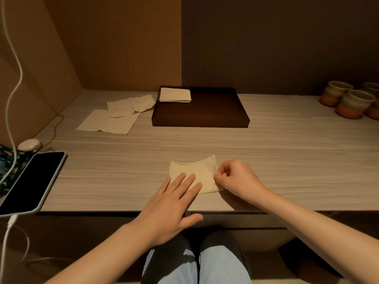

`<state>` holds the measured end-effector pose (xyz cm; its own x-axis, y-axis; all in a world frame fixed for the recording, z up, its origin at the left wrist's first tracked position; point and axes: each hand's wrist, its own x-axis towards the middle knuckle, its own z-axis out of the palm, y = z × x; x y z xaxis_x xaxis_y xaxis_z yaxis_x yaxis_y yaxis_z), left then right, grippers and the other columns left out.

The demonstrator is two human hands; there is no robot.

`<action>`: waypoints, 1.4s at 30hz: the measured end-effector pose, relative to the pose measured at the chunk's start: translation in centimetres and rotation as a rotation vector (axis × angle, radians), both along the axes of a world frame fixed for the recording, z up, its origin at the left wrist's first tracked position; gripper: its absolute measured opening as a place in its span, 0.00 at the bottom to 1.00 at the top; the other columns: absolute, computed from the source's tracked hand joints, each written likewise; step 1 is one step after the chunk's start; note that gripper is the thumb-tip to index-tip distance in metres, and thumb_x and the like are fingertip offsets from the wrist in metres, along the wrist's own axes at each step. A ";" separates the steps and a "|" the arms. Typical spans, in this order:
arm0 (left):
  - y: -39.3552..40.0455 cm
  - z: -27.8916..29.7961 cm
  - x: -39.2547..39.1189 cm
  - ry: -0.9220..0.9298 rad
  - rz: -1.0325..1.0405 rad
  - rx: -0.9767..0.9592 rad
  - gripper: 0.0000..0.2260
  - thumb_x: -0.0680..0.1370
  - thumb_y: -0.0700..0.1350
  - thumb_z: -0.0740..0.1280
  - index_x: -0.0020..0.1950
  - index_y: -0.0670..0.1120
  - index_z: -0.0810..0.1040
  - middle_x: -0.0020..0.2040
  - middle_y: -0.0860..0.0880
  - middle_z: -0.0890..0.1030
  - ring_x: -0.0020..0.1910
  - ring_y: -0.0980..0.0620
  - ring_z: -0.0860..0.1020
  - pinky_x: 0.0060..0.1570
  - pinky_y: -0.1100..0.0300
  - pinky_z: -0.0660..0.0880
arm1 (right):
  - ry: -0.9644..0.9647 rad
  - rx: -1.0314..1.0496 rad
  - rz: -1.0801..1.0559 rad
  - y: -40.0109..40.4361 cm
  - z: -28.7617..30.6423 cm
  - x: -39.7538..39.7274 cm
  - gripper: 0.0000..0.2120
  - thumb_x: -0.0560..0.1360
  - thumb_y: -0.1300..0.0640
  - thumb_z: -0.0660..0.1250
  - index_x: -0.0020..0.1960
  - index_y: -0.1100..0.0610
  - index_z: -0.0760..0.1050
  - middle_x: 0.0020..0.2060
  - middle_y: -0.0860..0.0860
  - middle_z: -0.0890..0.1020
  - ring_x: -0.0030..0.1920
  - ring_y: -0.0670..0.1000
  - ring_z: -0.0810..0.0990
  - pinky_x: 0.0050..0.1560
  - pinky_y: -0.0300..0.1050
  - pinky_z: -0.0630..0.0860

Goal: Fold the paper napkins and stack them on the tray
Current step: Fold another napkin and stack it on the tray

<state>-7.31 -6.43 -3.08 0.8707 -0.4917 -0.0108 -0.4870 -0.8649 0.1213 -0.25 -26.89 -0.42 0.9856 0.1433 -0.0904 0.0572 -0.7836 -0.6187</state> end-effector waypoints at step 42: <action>4.6 7.5 6.6 -0.357 0.131 -0.318 0.09 0.72 0.39 0.72 0.50 0.50 0.82 0.43 0.54 0.81 0.43 0.55 0.77 0.40 0.56 0.78 | -0.549 -0.339 0.561 2.1 6.5 2.7 0.07 0.76 0.61 0.67 0.51 0.52 0.80 0.39 0.47 0.81 0.40 0.49 0.79 0.39 0.50 0.79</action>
<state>-0.73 -1.83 4.44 0.8473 -0.3083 0.4324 -0.4360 -0.8688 0.2349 2.48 -24.78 6.09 0.6935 0.6747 0.2528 0.7151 -0.6873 -0.1273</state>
